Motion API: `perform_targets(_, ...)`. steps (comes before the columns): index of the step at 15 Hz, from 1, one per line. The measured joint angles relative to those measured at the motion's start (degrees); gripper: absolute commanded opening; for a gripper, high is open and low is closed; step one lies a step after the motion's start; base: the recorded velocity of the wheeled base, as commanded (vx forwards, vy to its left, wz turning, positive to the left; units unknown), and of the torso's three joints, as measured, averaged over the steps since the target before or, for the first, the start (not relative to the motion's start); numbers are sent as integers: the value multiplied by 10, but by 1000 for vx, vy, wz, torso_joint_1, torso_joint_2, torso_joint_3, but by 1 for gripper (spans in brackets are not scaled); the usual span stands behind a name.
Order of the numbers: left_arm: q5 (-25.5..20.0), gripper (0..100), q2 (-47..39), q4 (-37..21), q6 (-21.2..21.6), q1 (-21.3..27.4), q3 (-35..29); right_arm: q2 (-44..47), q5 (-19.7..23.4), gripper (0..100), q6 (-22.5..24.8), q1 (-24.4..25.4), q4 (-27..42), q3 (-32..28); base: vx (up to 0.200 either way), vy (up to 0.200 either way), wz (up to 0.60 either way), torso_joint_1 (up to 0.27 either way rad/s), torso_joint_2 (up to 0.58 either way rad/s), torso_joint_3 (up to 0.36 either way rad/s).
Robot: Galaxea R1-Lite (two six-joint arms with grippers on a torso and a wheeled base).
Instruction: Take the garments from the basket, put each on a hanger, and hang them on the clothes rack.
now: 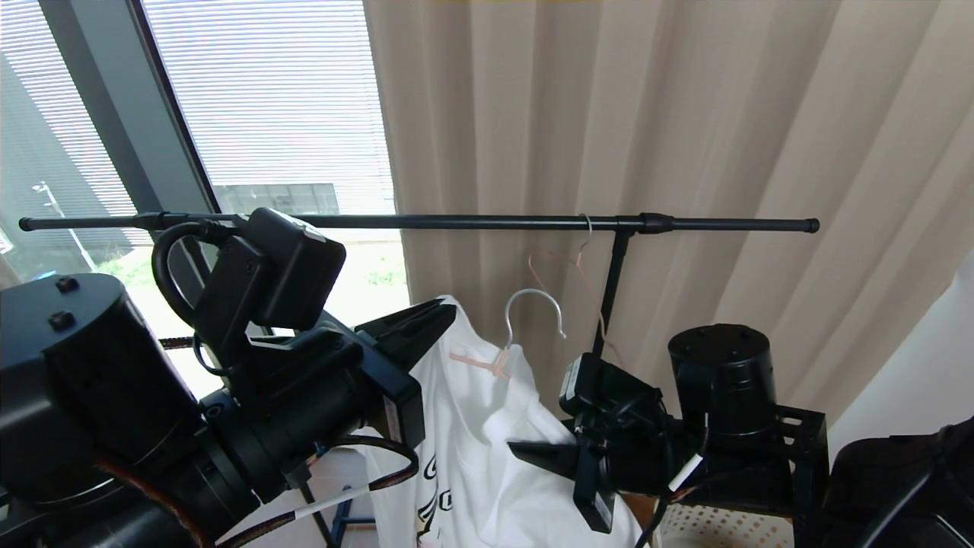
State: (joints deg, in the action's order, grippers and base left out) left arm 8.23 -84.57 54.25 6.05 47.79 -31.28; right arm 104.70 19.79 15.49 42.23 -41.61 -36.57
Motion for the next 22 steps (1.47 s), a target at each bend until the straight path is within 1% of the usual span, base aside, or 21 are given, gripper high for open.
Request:
perform_targets(2, -1, 0, -4, -10, 1, -1, -2, -1, 1, 0, -5, -3, -40, 6, 0, 0, 0, 0, 0, 0)
perform_targets(4, -2, 0, -7, -12, 2, -5, -5, -6, 1, 0, -5, -10, -52, 11, 0, 0, 0, 0, 0, 0)
perform_targets(7, -2, 0, -10, -26, 4, -14, -10, -23, 1, 0, -6, -15, -55, 14, 0, 0, 0, 0, 0, 0)
perform_targets(11, -2, 0, -14, -66, 4, -16, -34, -44, 1, 0, -6, -19, -55, 16, 0, 0, 0, 0, 0, 0)
perform_targets(18, -2, 0, -28, -68, 5, -5, -55, -56, 1, 0, -6, -19, -55, 17, 0, 0, 0, 0, 0, 0)
perform_targets(19, -2, 100, -30, -68, 5, -3, -56, -55, 1, 0, -5, -19, -55, 17, 0, 0, 0, 0, 0, 0)
perform_targets(22, -2, 100, -41, -67, 5, 4, -61, -54, 1, 0, -5, -19, -55, 17, 0, 0, 0, 0, 0, 0)
